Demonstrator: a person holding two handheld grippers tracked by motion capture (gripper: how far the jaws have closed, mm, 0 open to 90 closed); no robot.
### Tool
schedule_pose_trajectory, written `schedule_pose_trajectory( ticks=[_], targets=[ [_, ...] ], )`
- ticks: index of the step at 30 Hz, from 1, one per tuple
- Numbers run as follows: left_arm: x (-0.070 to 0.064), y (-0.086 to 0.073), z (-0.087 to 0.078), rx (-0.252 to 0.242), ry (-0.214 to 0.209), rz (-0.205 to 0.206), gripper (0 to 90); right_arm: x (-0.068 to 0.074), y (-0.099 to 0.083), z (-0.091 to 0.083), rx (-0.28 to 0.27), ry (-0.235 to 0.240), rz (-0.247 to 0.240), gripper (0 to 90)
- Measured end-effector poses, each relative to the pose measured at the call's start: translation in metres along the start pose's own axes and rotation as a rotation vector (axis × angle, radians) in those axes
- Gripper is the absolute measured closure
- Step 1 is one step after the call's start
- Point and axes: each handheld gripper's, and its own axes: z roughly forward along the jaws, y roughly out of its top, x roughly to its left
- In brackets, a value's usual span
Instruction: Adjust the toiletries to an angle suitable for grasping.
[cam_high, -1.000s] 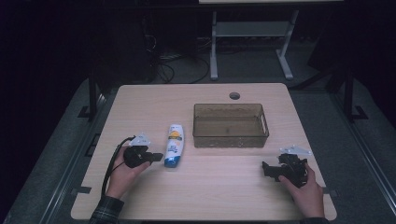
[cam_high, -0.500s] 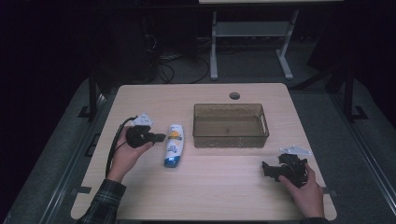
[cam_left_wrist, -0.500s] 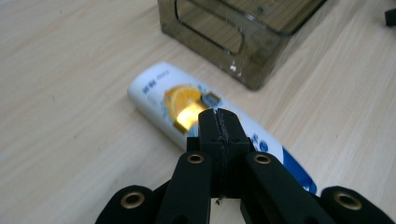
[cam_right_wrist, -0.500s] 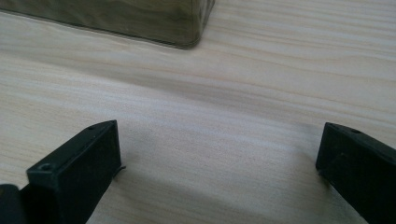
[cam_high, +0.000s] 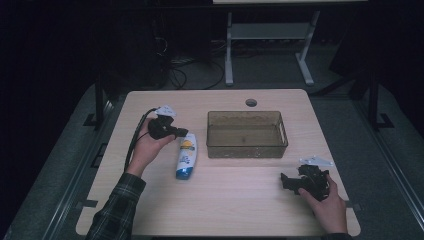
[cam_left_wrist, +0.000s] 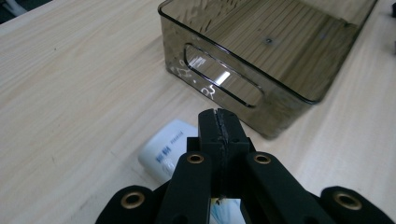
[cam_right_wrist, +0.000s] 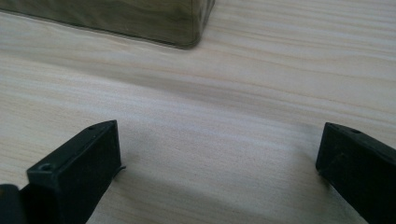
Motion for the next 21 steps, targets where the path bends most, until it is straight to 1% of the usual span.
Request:
schedule_pose_trajectory(
  ticks=[2,4,6,7,8,9,11,14,17,18,20,21],
  targets=[
    [0.004,0.003,0.009,0.018,-0.004,-0.005,89.8,0.0,0.0,0.0,0.0,0.0,0.0,0.0],
    [0.006,0.006,0.018,0.045,-0.001,0.008,89.8,0.0,0.0,0.0,0.0,0.0,0.0,0.0],
    [0.007,0.008,0.027,0.057,0.001,0.012,89.8,0.0,0.0,0.0,0.0,0.0,0.0,0.0],
    [0.008,0.008,0.032,0.058,-0.005,0.006,89.8,0.0,0.0,0.0,0.0,0.0,-0.001,0.0],
    [0.009,0.008,0.037,0.071,-0.006,0.007,89.8,0.0,0.0,0.0,0.0,0.0,-0.001,0.0],
    [0.009,0.009,0.041,0.084,0.003,0.009,89.8,0.0,0.0,0.0,0.0,0.001,-0.001,0.0],
    [0.011,0.01,0.05,0.087,0.006,0.007,89.8,0.0,0.0,0.0,0.0,0.001,-0.001,0.0],
    [0.012,0.012,0.058,0.08,0.007,0.009,89.8,0.0,0.0,0.0,0.001,0.001,0.0,0.0],
    [0.011,0.015,0.064,0.081,0.002,0.01,89.8,0.0,0.0,0.0,0.001,0.002,-0.001,0.0],
    [0.012,0.016,0.066,0.085,0.005,0.016,89.8,0.0,0.0,0.0,0.001,0.002,-0.001,0.0],
    [0.013,0.015,0.069,0.091,0.007,0.004,89.8,0.0,0.0,0.0,0.0,0.002,0.0,0.0],
    [0.014,0.014,0.071,0.085,0.002,-0.007,89.8,0.0,0.0,0.0,0.0,0.002,-0.001,0.0]
  ],
)
